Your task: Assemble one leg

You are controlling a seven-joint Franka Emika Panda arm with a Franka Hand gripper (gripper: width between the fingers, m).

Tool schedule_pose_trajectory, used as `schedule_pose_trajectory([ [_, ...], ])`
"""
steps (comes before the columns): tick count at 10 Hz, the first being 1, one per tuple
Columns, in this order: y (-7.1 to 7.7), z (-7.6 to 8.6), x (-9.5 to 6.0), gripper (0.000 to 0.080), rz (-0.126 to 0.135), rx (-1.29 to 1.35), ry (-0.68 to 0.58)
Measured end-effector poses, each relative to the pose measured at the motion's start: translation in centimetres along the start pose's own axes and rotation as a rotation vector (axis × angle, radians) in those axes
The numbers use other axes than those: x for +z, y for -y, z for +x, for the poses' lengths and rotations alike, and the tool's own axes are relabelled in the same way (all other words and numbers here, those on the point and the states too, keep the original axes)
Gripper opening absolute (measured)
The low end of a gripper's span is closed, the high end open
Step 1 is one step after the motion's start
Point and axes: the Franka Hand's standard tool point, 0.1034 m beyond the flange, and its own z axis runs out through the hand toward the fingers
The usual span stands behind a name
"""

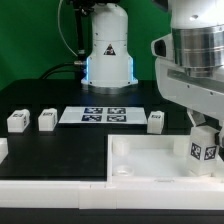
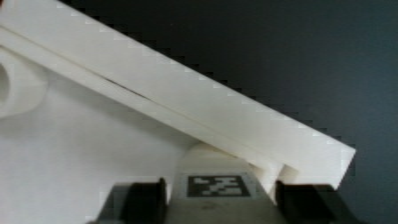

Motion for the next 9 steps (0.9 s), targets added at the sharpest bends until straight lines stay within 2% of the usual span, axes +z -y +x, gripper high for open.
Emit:
schedule_pose_trajectory([
  [2, 0.0, -0.1, 0.0, 0.0296, 0.001, 0.01, 0.004],
  [3, 0.0, -0.1, 0.0, 0.0375, 0.001, -0.033, 0.004],
  [4, 0.0, -0.1, 0.0, 0.0513, 0.001, -0.033, 0.004],
  [5, 0.0, 0.0, 0.0, 0.0513, -0.001, -0.082, 0.002],
  [6, -0.3, 0.3, 0.0, 0.062, -0.01, -0.293, 0.004],
  [9, -0.4, 1.1, -0.4, 0.0648, -0.05, -0.736, -0.021],
])
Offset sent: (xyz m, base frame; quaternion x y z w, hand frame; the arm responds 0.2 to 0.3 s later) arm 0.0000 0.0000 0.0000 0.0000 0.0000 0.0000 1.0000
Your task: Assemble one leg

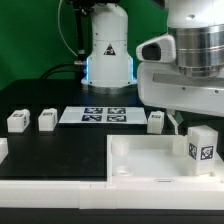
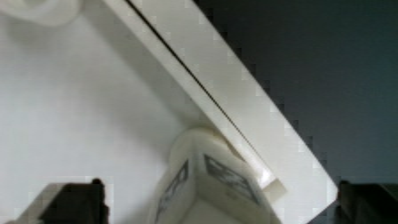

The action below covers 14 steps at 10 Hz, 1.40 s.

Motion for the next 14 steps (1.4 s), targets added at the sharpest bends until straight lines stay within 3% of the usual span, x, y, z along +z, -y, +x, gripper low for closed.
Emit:
schedule_pose_trajectory([
  [2, 0.69, 0.02, -0.26, 0.0649, -0.051, -0.304, -0.046],
  [4, 0.57, 0.02, -0.36, 0.0649, -0.058, -0.487, -0.032],
  [9, 0.59, -0.02, -0.29, 0.0622, -0.058, -0.487, -0.032],
  [10, 0.59, -0.02, -0.29, 0.0438, -0.058, -0.487, -0.032],
  [11, 0.48, 0.06, -0.31, 0.0438, -0.059, -0.485, -0.032],
  [12, 0.43, 0.12, -0.34, 0.0295, -0.059, -0.469, -0.033],
  [14, 0.42, 0.15, -0.34, 0.0295, -0.058, -0.442, -0.035],
])
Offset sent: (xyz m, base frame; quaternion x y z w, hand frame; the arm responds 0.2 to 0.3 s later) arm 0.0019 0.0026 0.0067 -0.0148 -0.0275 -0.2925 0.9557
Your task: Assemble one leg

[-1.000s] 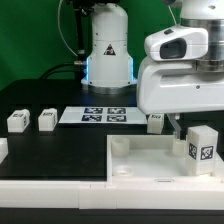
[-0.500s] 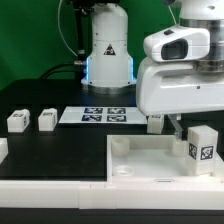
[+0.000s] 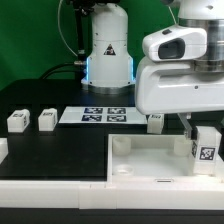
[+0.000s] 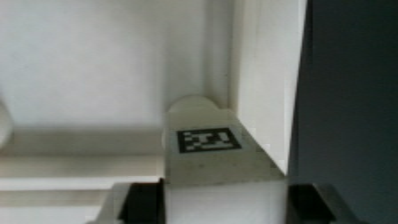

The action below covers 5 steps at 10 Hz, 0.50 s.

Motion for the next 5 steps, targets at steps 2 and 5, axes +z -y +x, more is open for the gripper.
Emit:
schedule_pose_trajectory([
  [2, 0.12, 0.03, -0.12, 0.0295, 0.002, 0.286, -0.003],
  [5, 0.1, 0.05, -0.12, 0.0295, 0.019, 0.643, 0.004],
])
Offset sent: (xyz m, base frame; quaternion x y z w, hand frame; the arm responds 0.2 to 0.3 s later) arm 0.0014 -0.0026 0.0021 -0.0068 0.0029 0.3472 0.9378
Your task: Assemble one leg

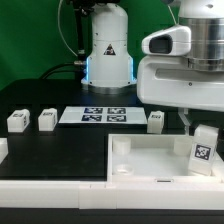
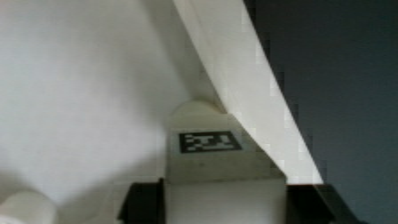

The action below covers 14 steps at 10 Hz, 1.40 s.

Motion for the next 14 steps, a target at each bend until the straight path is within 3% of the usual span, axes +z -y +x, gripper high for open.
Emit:
schedule_pose_trajectory([
  [2, 0.01, 0.09, 0.13, 0.0295, 0.026, 0.28, 0.017],
  [4, 0.12, 0.05, 0.17, 0.0295, 0.033, 0.476, 0.025],
  [6, 0.13, 0.04, 0.17, 0.0295, 0.035, 0.468, 0.027],
  [7, 0.15, 0.02, 0.18, 0.0377, 0.035, 0.427, 0.027],
  [8, 0.17, -0.02, 0.18, 0.0377, 0.035, 0.419, 0.029],
  [9, 0.04, -0.05, 0.09, 0.056, 0.023, 0.297, 0.035],
  [10, -0.06, 0.29, -0.06, 0.0631, 0.018, 0.087, 0.027],
  [14, -0.05, 0.91, 0.36, 0.0649, 0.013, -0.529, 0.011],
])
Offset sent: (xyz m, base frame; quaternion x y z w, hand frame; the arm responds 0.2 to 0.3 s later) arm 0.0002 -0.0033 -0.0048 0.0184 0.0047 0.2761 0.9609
